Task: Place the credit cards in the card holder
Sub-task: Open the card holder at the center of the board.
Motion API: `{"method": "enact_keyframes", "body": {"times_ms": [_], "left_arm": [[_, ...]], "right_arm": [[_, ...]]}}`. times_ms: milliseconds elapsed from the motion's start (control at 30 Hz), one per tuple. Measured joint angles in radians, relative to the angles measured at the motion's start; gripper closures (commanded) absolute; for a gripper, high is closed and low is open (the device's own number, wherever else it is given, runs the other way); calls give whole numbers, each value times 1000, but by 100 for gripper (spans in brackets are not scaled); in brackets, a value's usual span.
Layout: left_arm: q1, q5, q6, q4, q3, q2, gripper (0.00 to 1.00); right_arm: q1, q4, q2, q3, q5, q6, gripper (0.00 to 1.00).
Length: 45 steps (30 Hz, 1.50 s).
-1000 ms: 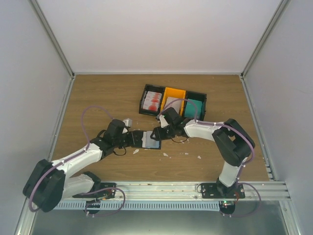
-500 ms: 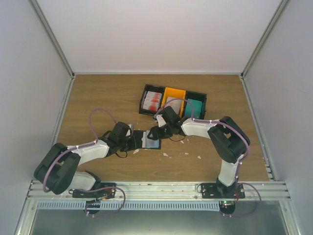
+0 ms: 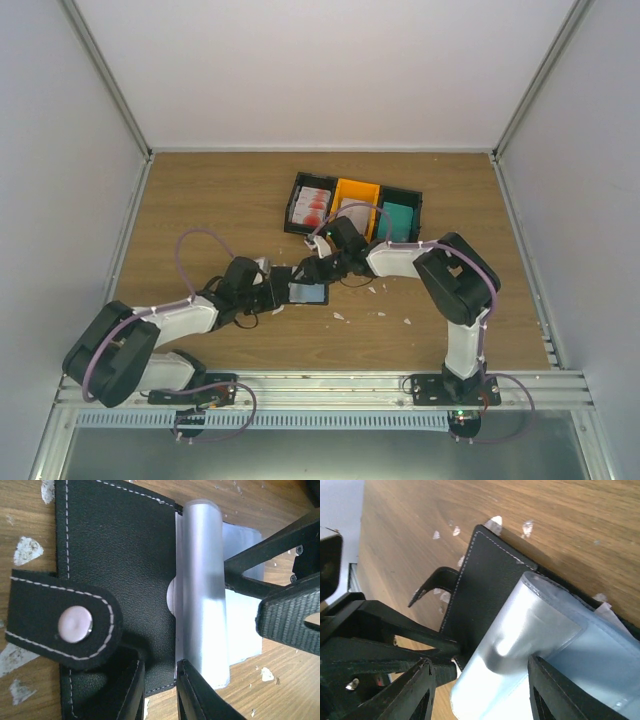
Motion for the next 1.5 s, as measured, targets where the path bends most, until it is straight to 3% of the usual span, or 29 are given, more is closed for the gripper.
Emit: {"method": "enact_keyframes", "body": {"times_ms": [267, 667, 1267, 1433, 1500], "left_arm": [[0, -14, -16, 32, -83, -184, 72], [0, -106, -41, -20, -98, -354, 72], [0, -67, -50, 5, -145, -349, 73], [0, -17, -45, 50, -146, -341, 73], [0, -5, -45, 73, -151, -350, 77]], "right_arm": [[0, 104, 4, -5, -77, 50, 45], [7, 192, 87, 17, -153, 68, 41], [31, 319, 138, 59, -254, 86, 39], [28, 316, 137, 59, -246, 85, 46], [28, 309, 138, 59, -246, 85, 50]]}}
